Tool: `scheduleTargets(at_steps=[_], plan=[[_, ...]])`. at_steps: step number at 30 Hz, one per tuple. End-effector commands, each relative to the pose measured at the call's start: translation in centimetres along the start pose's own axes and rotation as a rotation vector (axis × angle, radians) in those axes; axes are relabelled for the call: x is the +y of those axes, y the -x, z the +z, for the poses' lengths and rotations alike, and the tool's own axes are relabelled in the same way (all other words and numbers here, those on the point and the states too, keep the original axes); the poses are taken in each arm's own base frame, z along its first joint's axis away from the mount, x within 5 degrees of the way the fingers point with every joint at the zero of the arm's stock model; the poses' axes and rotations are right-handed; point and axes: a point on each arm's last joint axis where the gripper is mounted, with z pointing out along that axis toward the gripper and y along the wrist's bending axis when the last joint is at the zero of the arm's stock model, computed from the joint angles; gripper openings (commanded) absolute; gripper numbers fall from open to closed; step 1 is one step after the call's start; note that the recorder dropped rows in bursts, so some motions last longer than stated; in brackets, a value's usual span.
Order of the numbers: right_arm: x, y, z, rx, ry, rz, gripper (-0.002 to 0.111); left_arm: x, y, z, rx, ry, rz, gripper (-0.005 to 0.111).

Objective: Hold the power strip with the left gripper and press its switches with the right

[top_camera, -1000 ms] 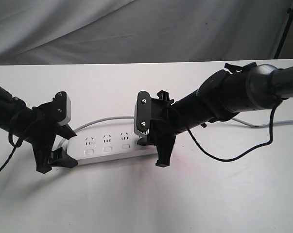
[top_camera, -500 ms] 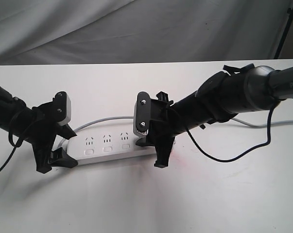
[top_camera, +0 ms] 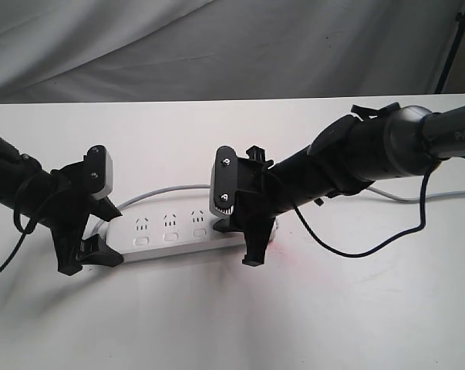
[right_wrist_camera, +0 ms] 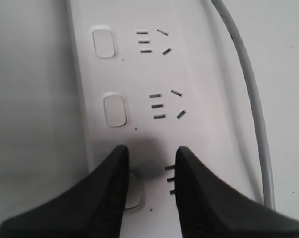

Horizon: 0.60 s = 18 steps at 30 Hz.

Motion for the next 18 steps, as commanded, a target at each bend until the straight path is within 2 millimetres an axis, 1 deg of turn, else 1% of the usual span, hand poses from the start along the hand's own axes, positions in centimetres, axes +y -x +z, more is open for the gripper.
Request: scheduleTargets(at_steps=[1,14,18], plan=[[0.57,-1.96,1.50,0.065,0.024,-0.022,0.031,0.04,0.29,-0.12,-0.007,0.000,0.003,0.069],[0.55,-2.13,1.48,0.082,0.024,-0.056,0.031,0.04,0.29,-0.12,-0.007,0.000,0.003,0.069],[0.75,-2.41,1.76,0.090,0.035,-0.060,0.031,0.04,0.29,-0.12,-0.007,0.000,0.003,0.069]])
